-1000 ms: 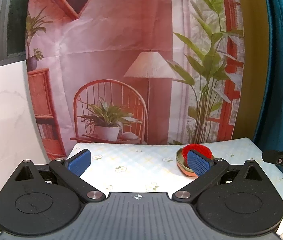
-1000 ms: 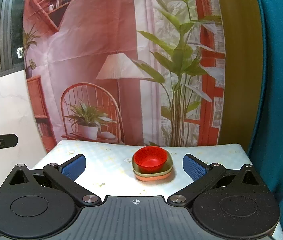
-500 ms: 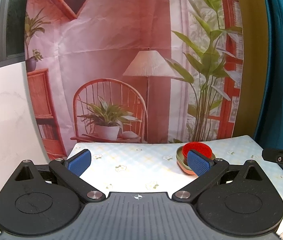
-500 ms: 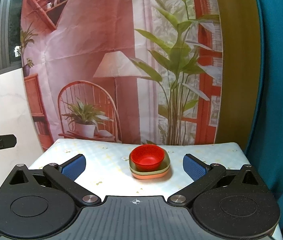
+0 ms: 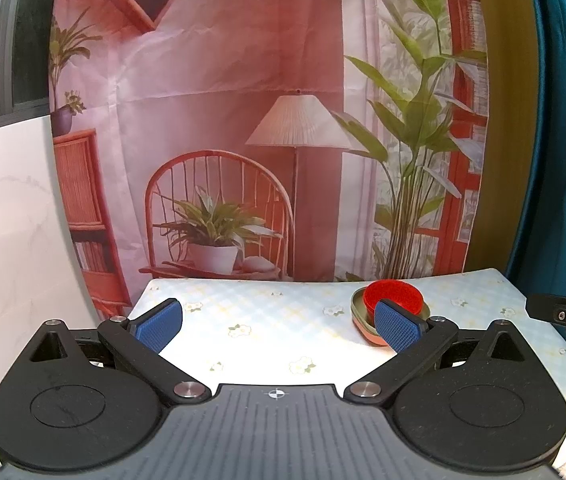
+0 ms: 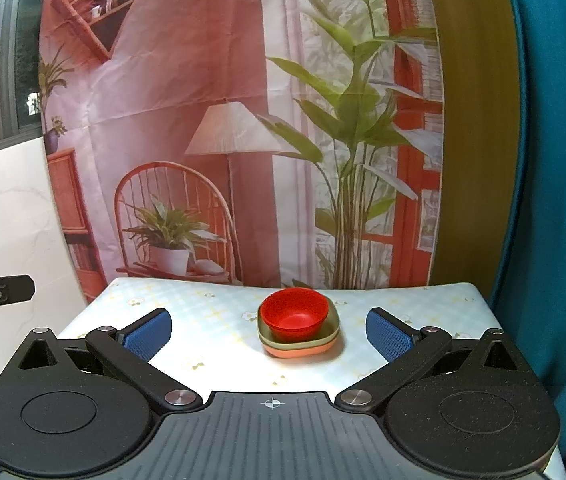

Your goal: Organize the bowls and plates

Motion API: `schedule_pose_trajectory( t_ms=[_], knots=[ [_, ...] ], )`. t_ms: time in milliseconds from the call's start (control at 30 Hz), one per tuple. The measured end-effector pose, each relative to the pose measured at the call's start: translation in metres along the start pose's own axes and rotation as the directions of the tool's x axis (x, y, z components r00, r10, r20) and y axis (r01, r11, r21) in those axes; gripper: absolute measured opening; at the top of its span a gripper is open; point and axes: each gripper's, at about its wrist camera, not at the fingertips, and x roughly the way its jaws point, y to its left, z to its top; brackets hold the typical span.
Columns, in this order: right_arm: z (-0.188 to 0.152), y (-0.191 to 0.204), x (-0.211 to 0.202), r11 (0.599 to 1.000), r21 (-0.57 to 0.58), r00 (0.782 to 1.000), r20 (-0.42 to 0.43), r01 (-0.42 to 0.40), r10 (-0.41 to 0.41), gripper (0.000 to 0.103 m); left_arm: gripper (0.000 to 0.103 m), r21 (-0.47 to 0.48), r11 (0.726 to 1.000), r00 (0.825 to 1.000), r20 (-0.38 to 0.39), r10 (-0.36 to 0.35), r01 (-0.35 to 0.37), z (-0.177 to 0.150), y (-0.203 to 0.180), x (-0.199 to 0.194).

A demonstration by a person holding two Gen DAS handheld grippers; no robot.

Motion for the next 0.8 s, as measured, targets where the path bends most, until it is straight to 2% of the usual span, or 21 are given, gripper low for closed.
schedule_pose_trajectory(
  t_ms=[300, 600, 800],
  knots=[
    [0.000, -0.001, -0.001, 1.000, 0.000, 1.000, 0.003, 0.002, -0.002, 0.103, 0.103, -0.008, 1.000, 1.000, 0.008, 0.004, -0.004, 0.001, 0.001, -0.001],
    [0.007, -0.003, -0.008, 1.000, -0.005, 0.999, 0.040, 0.005, -0.005, 0.103, 0.103, -0.027, 1.000, 0.998, 0.057, 0.014, -0.012, 0.003, 0.002, -0.008],
    [0.009, -0.003, -0.011, 1.000, -0.009, 0.998, 0.060, 0.006, -0.006, 0.103, 0.103, -0.025, 1.000, 0.998, 0.062, 0.011, -0.009, 0.004, 0.000, -0.008]
  ],
)
